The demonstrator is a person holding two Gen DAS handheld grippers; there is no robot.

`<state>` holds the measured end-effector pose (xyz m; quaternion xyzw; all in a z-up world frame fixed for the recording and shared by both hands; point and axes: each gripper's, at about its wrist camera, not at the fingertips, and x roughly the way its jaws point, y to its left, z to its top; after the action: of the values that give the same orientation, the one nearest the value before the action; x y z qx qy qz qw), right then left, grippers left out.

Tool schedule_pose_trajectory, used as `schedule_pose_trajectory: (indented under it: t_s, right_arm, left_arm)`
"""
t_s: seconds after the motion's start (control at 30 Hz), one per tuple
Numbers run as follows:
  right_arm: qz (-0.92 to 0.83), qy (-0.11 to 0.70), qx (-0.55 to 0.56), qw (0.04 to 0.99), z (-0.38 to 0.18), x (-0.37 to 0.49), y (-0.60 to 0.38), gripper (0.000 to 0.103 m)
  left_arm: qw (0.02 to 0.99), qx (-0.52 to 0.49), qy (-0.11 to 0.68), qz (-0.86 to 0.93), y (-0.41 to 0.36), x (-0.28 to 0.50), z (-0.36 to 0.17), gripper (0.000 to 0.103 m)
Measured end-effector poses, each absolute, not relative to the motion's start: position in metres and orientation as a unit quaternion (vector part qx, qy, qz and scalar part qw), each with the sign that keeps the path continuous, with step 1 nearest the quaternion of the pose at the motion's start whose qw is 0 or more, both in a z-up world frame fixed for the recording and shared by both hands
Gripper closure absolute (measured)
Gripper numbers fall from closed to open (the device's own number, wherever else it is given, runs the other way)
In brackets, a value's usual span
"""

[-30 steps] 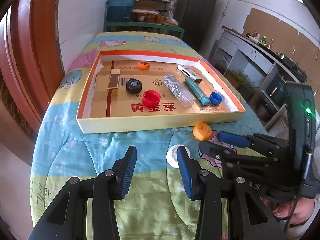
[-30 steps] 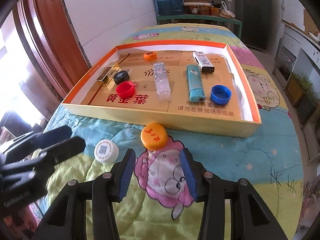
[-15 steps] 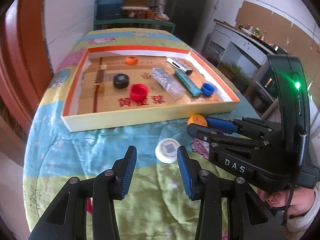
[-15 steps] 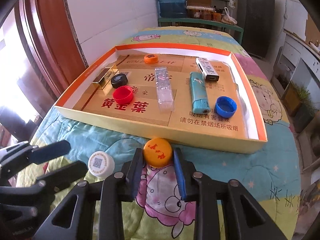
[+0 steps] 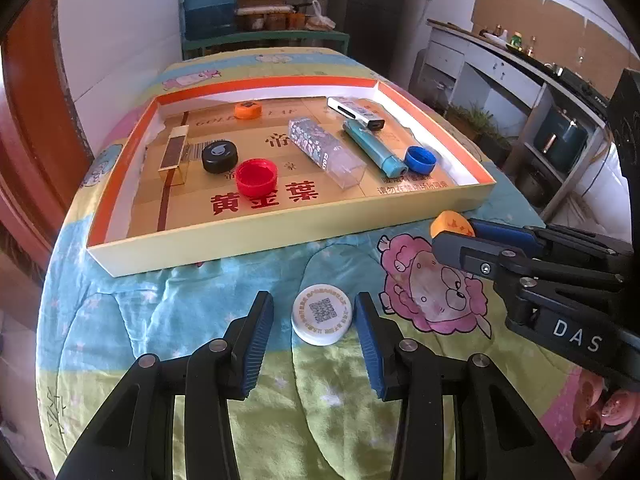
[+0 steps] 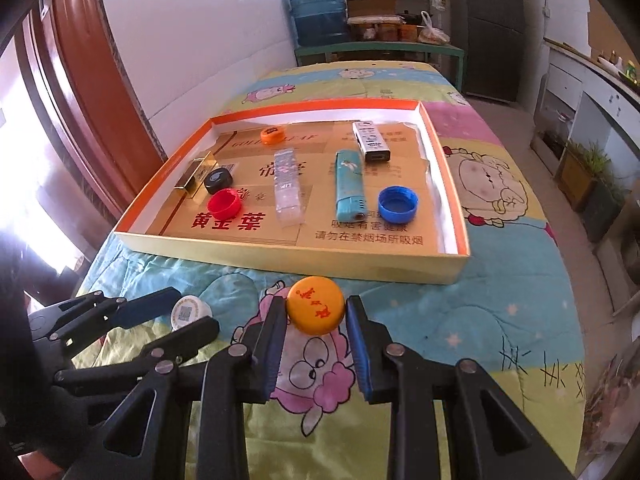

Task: Organize rigid objects
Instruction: 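Grasp the yellow red-printed cap with the right tool while the left tool grasps the white QR cap, then carry the white cap and yellow cap with both tools over the GOLDENLEAF box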

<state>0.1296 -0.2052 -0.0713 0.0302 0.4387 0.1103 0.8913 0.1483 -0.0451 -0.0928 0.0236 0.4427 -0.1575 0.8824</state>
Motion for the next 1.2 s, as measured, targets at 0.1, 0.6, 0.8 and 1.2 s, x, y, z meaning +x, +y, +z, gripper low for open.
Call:
schedule_pose_trajectory:
  t_s: [0.1,0.6,0.8,1.2]
  right_arm:
    - [0.111,0.441,0.034,0.89,-0.073,0.13,-0.206,0.072]
    - [0.116,0.441,0.035,0.889,-0.073,0.124,-0.204,0.072]
    - [0.12,0.438,0.033,0.891,-0.071,0.124,-0.202,0.072]
    - [0.131,0.423,0.031,0.896,-0.056,0.124,-0.195,0.072]
  left_arm:
    - [0.884,0.018,0.439,-0.158,-0.043,0.147,-0.093,0.06]
    - [0.887,0.003,0.437,-0.151,-0.035,0.147,-0.092,0.072]
    - [0.889,-0.008,0.434,-0.149,-0.029,0.145,-0.087,0.072]
    - [0.897,-0.027,0.417,-0.142,-0.015,0.144,-0.066,0.072]
